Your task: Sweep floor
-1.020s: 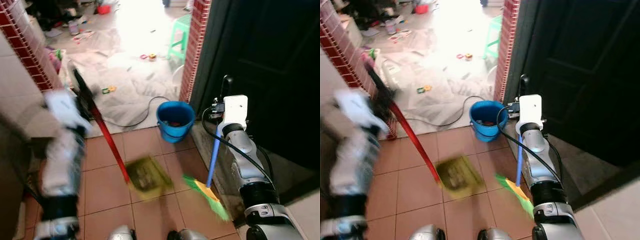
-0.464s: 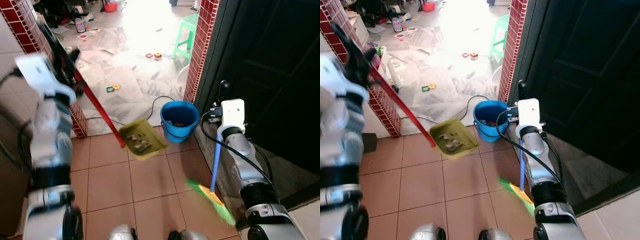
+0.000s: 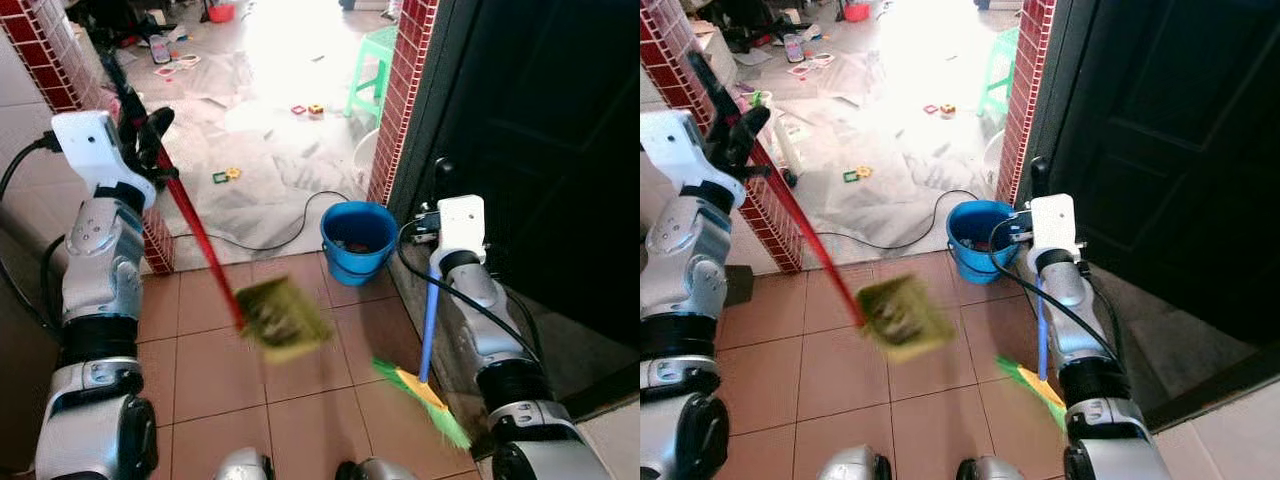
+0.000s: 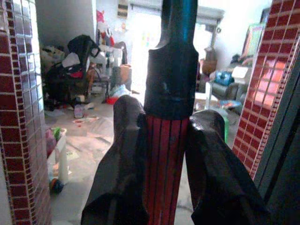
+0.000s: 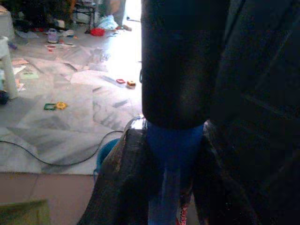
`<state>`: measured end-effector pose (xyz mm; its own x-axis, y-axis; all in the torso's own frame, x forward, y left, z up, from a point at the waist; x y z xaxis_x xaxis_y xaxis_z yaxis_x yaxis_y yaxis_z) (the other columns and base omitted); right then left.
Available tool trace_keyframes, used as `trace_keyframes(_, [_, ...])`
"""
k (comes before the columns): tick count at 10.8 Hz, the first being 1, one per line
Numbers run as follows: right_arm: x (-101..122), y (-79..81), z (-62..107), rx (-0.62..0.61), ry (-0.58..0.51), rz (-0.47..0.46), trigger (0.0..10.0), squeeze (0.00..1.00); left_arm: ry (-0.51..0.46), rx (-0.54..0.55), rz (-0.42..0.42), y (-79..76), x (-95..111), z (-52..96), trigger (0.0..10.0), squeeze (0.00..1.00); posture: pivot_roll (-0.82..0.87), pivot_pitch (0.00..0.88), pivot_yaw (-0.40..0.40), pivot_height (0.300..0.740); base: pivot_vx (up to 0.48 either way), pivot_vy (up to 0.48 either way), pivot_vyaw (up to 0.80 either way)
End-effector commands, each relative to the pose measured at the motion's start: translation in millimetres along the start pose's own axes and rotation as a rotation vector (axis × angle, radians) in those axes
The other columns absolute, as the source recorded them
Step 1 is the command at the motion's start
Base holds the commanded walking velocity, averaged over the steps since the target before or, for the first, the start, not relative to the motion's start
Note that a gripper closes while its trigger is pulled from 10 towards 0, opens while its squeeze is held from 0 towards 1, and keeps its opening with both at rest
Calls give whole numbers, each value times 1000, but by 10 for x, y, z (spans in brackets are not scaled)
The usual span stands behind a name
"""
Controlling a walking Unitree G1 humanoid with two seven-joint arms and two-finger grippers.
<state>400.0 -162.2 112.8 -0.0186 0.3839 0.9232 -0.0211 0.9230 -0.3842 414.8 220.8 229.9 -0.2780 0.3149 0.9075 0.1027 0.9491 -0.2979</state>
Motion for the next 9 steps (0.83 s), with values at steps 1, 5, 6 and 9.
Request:
trace_keyframes(1, [178,22,-41,1,-65,-1,10000,0,-143,-52,39,-202,360,-132,10000,0,-38,0,1,740,0,0,0])
trace_keyframes(5, [164,-6,-19,-3,-70,7,10000,0,-229,-99,75,-473,525,-245,10000,0,-49,0,12,740,417,0,0])
trace_keyframes(6, [160,3,-13,0,-70,7,10000,0,-238,-102,71,-491,538,-253,10000,0,-48,0,12,740,454,0,0])
trace_keyframes(9, [146,11,-12,1,-67,20,10000,0,-249,-105,73,-526,516,-251,10000,0,-46,0,9,740,455,0,0])
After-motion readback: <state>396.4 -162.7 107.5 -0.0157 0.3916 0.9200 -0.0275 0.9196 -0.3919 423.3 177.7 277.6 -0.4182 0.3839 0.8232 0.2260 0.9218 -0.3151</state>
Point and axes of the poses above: a point about 5 cm out from each wrist's last joint towards the gripper, its own z axis pointing back from the gripper into the wrist, its own x axis along the axis of the wrist's last joint, y = z × x, the point moved 6 cm from there along -z, pointing out of the wrist towards the gripper, and after that the axes turned 11 degrees about z, right-handed, at the moved point
